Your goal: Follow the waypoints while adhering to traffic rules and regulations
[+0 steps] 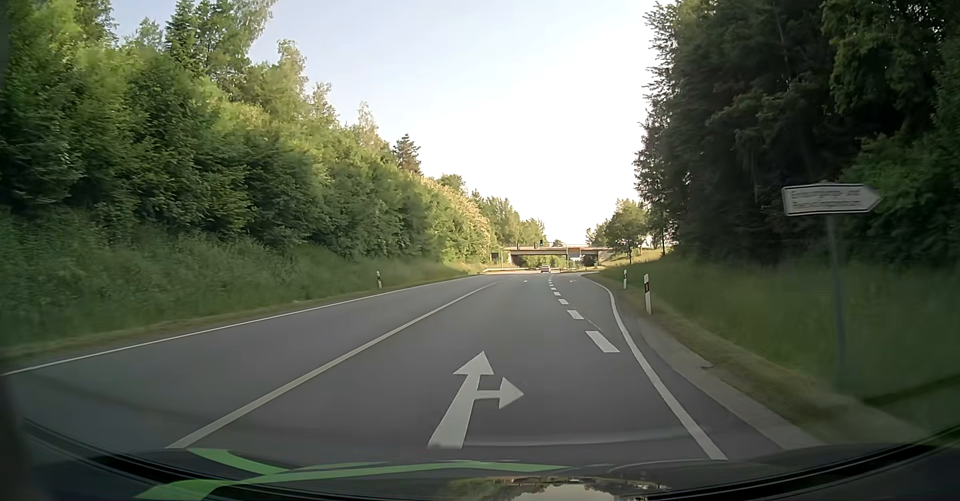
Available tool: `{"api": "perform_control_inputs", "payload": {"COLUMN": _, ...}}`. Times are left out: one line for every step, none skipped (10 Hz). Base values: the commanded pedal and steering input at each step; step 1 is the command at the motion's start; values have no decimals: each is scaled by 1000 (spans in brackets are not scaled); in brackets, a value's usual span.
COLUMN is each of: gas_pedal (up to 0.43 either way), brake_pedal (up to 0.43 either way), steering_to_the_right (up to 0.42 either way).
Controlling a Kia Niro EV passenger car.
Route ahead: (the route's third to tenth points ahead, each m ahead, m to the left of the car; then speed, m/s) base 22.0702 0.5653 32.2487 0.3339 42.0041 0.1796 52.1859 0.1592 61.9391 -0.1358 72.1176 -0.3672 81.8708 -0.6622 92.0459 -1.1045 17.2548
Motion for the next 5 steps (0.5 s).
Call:
{"api": "perform_control_inputs", "payload": {"gas_pedal": 0, "brake_pedal": 220, "steering_to_the_right": 1}}
{"api": "perform_control_inputs", "payload": {"gas_pedal": 0, "brake_pedal": 220, "steering_to_the_right": 2}}
{"api": "perform_control_inputs", "payload": {"gas_pedal": 0, "brake_pedal": 220, "steering_to_the_right": 1}}
{"api": "perform_control_inputs", "payload": {"gas_pedal": 0, "brake_pedal": 220, "steering_to_the_right": 2}}
{"api": "perform_control_inputs", "payload": {"gas_pedal": 0, "brake_pedal": 220, "steering_to_the_right": 3}}
